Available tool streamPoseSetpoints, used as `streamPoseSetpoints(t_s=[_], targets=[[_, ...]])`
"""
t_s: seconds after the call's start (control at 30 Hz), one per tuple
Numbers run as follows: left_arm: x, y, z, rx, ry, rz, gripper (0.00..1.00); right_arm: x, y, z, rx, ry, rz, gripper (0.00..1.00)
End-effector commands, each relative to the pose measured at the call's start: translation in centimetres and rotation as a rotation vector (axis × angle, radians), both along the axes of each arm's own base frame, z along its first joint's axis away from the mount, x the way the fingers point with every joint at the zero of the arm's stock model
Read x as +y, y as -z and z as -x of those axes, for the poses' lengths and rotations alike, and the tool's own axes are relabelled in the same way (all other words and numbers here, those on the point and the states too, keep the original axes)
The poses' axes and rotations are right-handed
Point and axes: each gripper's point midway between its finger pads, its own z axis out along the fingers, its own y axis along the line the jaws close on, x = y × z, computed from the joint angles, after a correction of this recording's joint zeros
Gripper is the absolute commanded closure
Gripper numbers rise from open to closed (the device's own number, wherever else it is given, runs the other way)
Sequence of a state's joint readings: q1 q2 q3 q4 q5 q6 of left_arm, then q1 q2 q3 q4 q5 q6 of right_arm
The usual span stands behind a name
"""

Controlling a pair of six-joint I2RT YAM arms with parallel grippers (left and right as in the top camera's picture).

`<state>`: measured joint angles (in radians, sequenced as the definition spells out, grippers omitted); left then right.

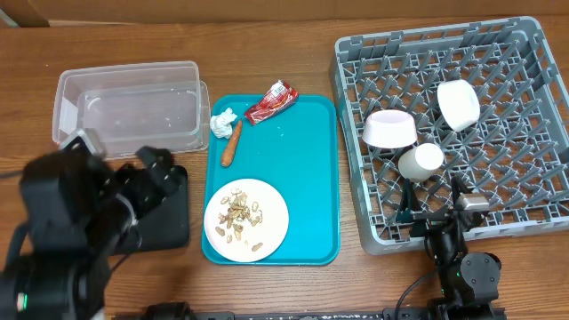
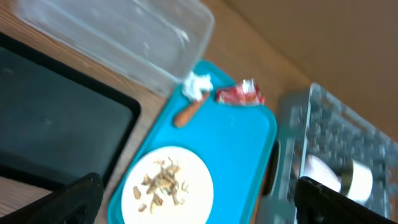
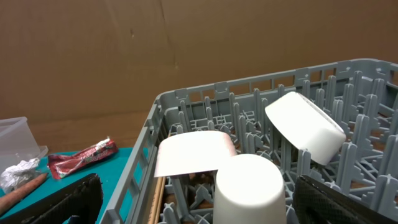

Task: Sort waste into correct bins and load items into the dishwasher
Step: 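Reach the left gripper to the red wrapper and grasp it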

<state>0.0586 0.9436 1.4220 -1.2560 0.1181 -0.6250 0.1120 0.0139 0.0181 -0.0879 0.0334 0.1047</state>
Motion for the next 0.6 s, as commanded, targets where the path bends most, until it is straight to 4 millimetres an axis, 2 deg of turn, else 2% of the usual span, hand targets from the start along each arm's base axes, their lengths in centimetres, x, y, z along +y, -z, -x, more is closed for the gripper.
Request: streamPoseSetpoints(t_s=[0.0, 0.13, 0.17, 0.2, 0.37, 0.57], targets=[[-3.4, 2.9, -2.9, 0.112, 0.240, 0.036, 0.01, 0.0, 0.0, 0.0, -0.008, 0.002, -0.004, 0.00], [-7.4, 6.8, -6.5, 0.217, 0.449, 0.054, 0.05, 0.0, 0.0, 0.0, -0.008, 0.002, -0.004, 0.00], [-8.2, 8.2, -7.6, 0.248, 0.476, 0.050, 0.00, 0.0, 0.0, 0.0, -0.008, 0.002, -0.004, 0.00], [-8.9, 9.2, -8.5, 0.266, 0.496, 0.048, 0.00, 0.0, 0.0, 0.0, -0.008, 0.002, -0.004, 0.00], [-11.5, 13.1, -14.4, 0.230, 0.549, -0.011, 0.02, 0.0, 0.0, 0.0, -0.008, 0.002, -0.004, 0.00], [-13.2, 16.7, -19.6, 0.163, 0.563, -0.288, 0.00, 0.0, 0.0, 0.0, -0.008, 0.002, -0.004, 0.00]])
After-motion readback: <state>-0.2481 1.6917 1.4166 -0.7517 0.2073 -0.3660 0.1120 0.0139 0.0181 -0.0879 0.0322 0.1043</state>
